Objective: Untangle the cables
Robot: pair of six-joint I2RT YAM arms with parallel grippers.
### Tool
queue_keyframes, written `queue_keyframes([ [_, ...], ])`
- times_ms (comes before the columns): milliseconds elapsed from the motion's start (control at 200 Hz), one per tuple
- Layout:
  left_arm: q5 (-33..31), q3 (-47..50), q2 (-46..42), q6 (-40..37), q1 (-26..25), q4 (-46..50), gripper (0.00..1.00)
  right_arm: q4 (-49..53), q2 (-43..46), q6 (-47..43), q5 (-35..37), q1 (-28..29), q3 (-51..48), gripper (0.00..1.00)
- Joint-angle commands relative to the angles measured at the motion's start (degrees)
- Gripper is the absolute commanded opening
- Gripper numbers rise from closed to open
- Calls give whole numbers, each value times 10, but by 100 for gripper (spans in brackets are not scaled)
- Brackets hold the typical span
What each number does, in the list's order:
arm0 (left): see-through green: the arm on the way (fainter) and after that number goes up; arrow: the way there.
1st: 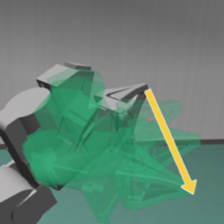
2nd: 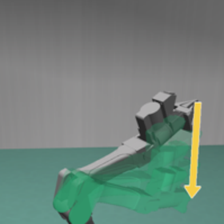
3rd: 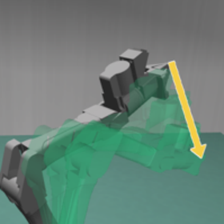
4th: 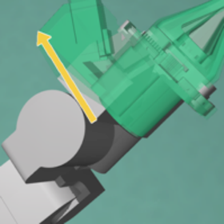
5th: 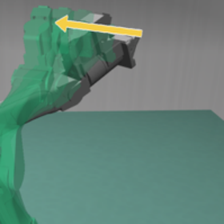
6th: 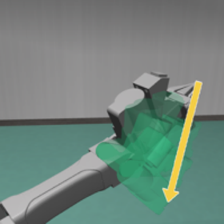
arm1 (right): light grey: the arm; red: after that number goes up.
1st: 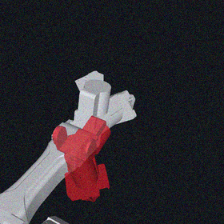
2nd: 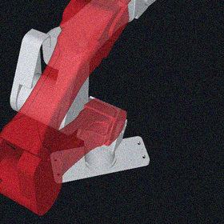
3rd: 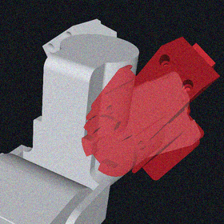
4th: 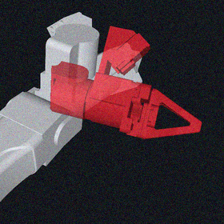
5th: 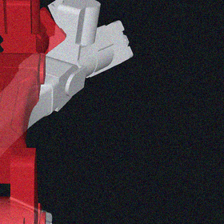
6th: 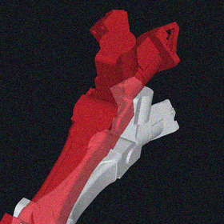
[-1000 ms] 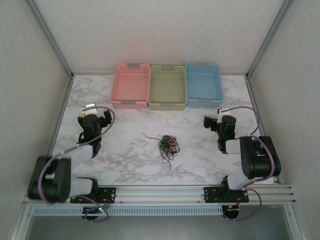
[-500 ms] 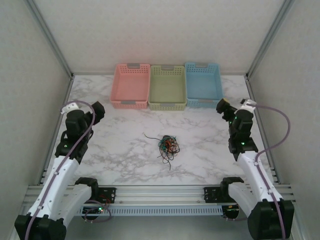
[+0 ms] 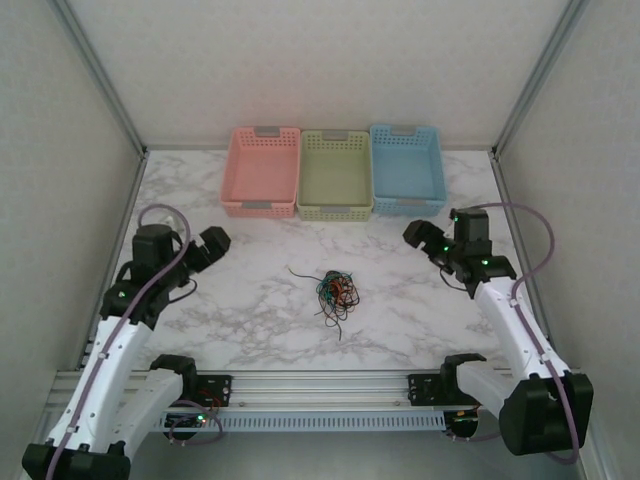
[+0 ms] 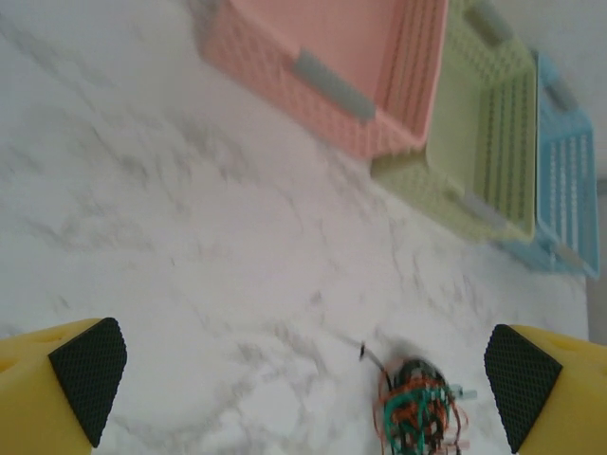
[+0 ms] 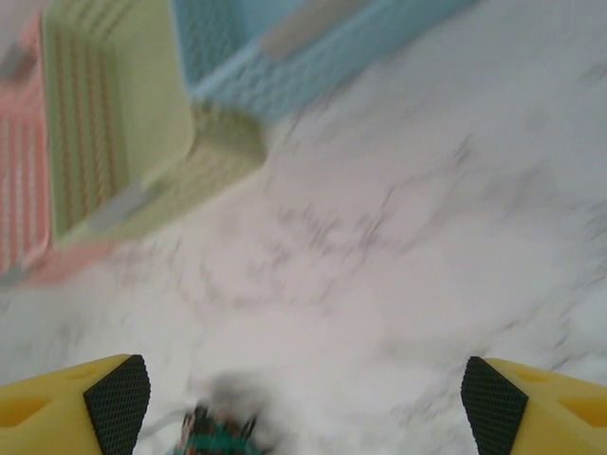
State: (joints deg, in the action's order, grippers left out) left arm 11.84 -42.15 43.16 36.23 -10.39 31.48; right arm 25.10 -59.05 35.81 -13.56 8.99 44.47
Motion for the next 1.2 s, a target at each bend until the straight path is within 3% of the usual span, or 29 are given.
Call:
queue_keyframes([
  [0,53,52,3,58,-50,-49,100,34,4,-28,-68,56,-8,87],
  [255,15,82,141,61,-184,-183,100,18,-62,-21,-17,203,-19,84],
  [395,25,53,267,54,-200,-240,98,13,-115,-23,-2,244,-14,74],
  [591,39,-3,404,53,-223,-304,90,3,-145,-16,27,271,-11,73],
  [851,47,-18,461,63,-235,-333,70,26,-157,-11,64,280,2,70],
  [1051,42,-20,445,48,-241,-293,68,21,-154,-1,71,279,-6,69],
  [1196,42,-17,441,44,-247,-275,57,31,-148,5,74,279,-8,64],
])
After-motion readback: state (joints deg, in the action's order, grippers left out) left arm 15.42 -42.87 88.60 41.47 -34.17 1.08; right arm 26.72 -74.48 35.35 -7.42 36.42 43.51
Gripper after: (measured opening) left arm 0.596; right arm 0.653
